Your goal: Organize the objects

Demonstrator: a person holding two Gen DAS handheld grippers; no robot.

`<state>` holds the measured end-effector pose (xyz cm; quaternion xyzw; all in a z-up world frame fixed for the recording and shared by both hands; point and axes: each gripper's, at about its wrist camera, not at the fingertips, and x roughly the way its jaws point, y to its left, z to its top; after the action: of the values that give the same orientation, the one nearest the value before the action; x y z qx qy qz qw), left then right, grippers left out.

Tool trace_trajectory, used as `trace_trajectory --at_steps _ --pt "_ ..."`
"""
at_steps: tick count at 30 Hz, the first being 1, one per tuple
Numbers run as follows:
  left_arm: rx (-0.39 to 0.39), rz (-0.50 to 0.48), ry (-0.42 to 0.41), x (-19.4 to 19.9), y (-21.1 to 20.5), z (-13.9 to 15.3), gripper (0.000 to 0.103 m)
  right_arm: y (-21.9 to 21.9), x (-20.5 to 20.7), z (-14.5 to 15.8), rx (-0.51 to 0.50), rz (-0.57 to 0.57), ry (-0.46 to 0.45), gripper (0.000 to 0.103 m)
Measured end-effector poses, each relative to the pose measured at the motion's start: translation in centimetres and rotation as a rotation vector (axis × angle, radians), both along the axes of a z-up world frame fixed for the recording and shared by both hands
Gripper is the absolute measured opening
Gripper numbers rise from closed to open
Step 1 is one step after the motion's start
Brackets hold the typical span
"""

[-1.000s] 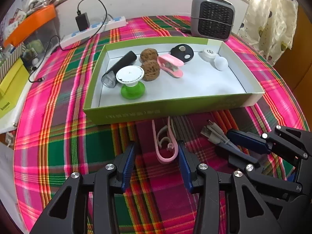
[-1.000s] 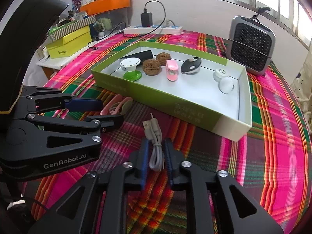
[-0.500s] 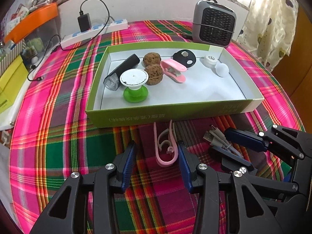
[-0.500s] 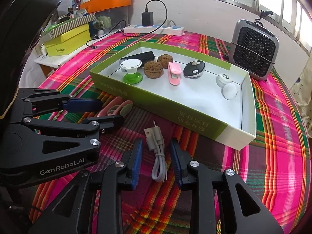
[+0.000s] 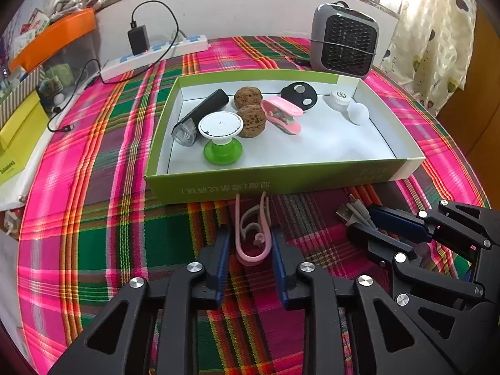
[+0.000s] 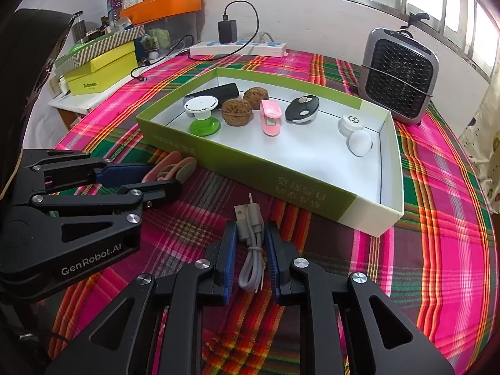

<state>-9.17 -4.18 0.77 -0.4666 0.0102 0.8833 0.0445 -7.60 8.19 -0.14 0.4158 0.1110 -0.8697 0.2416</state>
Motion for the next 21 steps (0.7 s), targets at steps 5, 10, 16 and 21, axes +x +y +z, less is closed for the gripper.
trace_trajectory --at_steps 5,10,16,21 --pt "0.002 -0.002 0.001 0.02 -0.04 -0.02 0.020 -0.08 0.11 0.00 0.001 -0.004 0.000 0.019" --pt "0.007 0.002 0.004 0.05 -0.09 0.00 0.020 -0.09 0.11 0.02 0.001 -0.004 0.000 0.019" --pt "0.007 0.001 0.003 0.07 -0.16 -0.03 0.020 -0.05 0.18 0.05 -0.004 -0.004 -0.002 0.019" --pt "0.008 0.000 0.003 0.11 -0.08 0.00 0.020 -0.03 0.38 0.05 -0.012 -0.002 -0.003 0.019"
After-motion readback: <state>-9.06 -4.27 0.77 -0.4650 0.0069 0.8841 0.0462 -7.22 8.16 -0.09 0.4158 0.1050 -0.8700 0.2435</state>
